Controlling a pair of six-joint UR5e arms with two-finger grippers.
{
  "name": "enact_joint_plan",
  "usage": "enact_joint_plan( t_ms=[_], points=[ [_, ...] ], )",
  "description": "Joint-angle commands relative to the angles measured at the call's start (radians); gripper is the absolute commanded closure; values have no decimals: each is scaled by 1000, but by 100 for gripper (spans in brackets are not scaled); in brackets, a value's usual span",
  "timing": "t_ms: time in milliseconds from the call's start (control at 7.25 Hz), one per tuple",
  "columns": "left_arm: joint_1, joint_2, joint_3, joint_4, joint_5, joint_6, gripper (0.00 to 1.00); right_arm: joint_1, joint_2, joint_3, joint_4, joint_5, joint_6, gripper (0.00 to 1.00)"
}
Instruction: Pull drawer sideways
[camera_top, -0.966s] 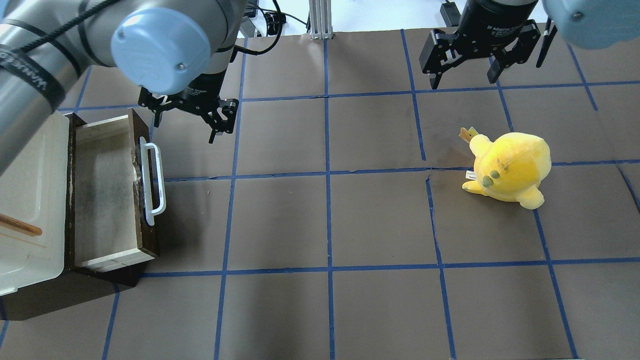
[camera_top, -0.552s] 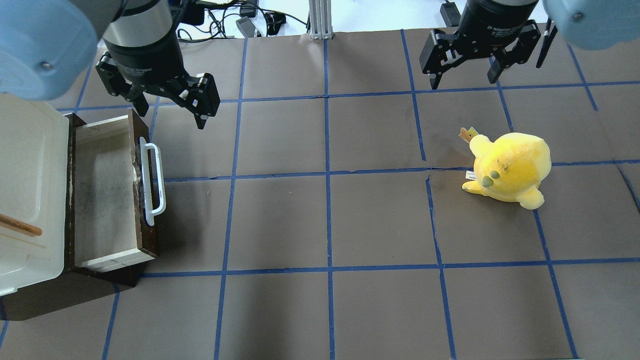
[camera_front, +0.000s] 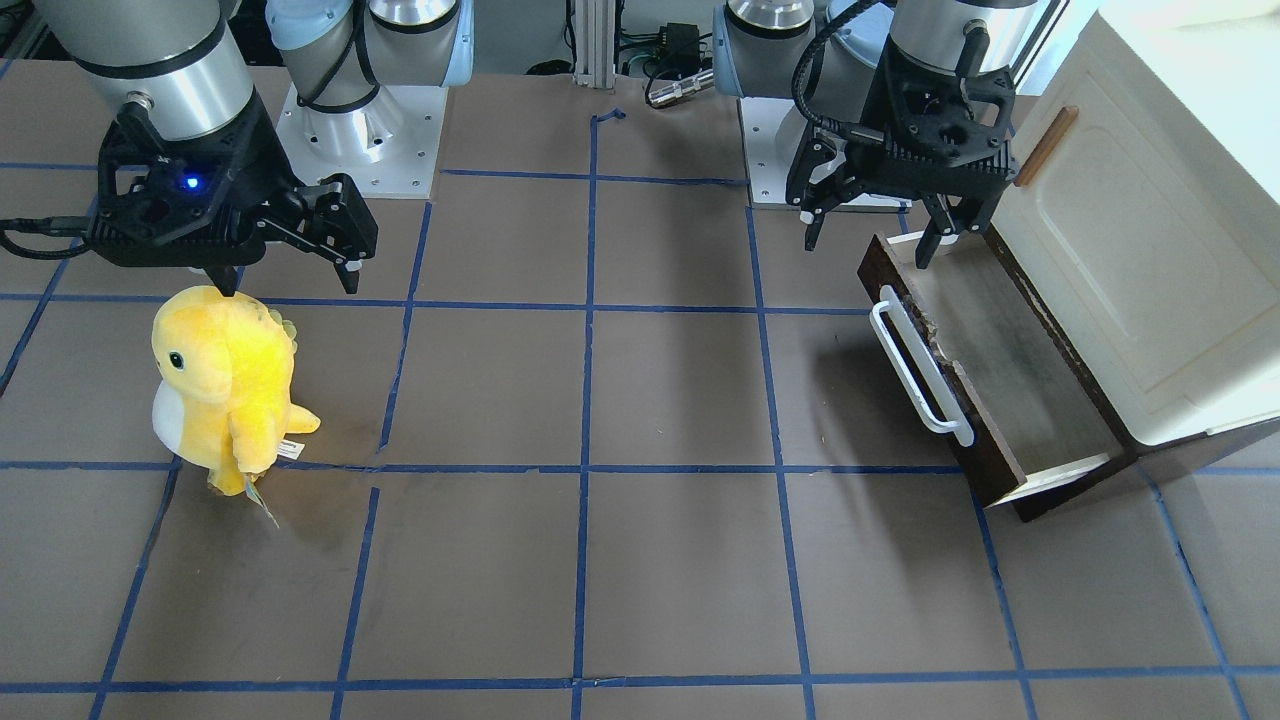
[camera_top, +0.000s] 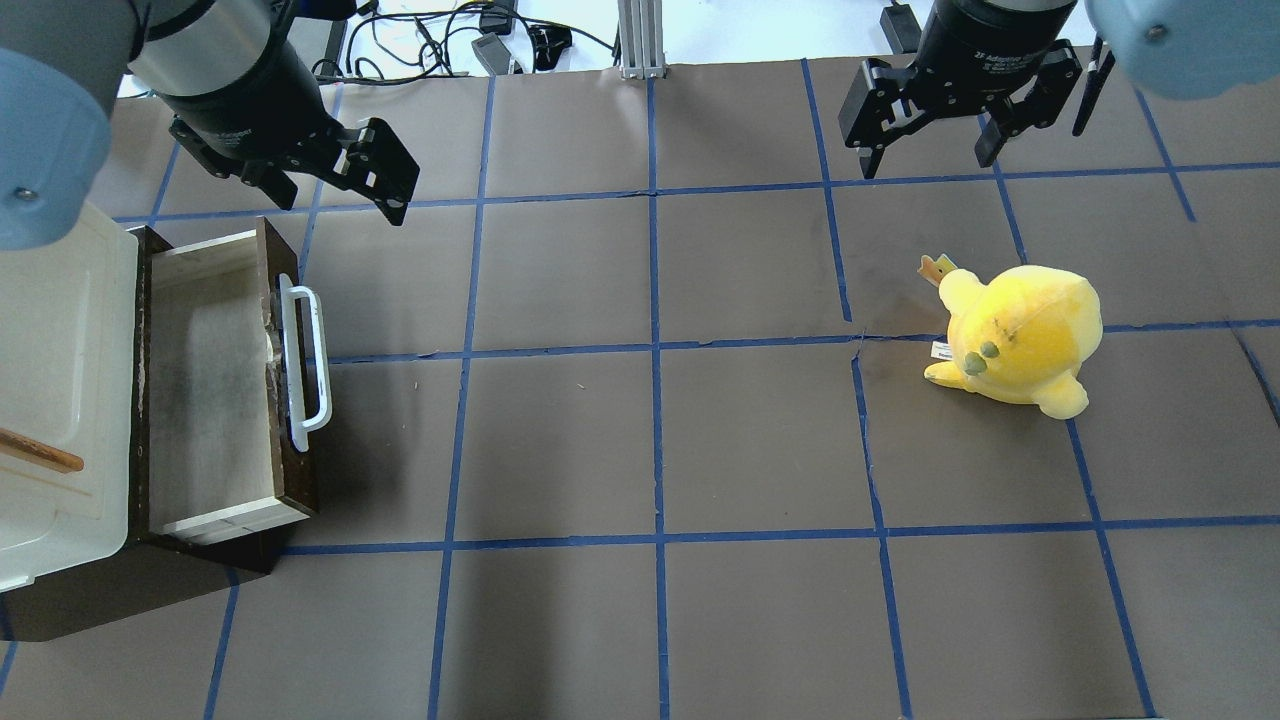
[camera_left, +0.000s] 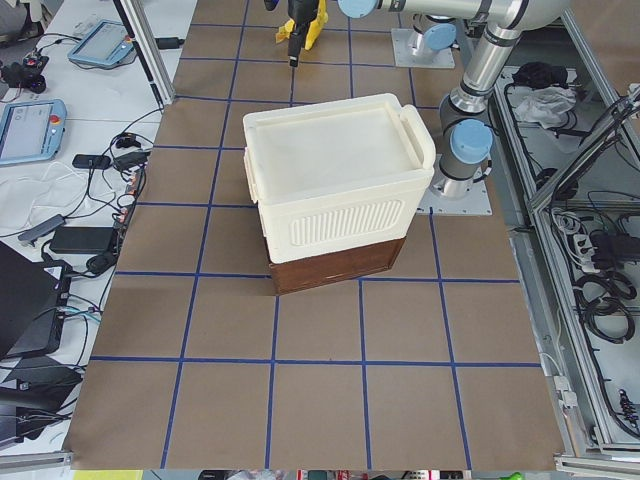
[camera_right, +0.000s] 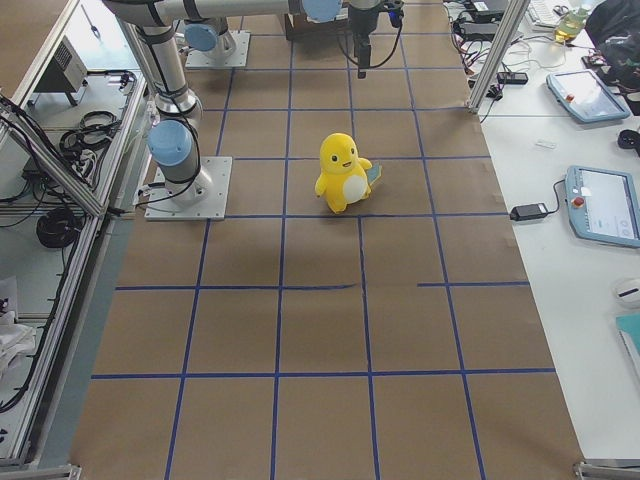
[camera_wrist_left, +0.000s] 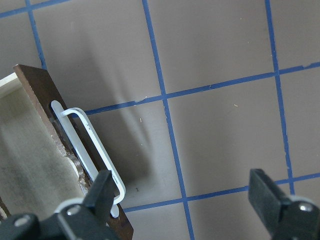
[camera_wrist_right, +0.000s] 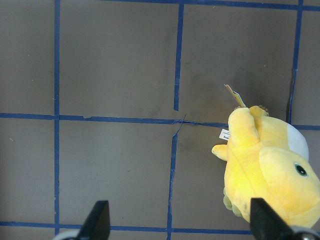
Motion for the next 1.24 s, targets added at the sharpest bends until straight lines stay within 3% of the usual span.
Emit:
enact_joint_plan(
  t_ms=[0, 1103],
  points=[
    [5, 15, -3, -4, 3, 6, 3, 0, 0, 0, 0, 0, -1, 0],
    [3, 18, -5, 0, 0, -10, 0, 0, 0, 0, 0, 0, 0, 0]
  ],
)
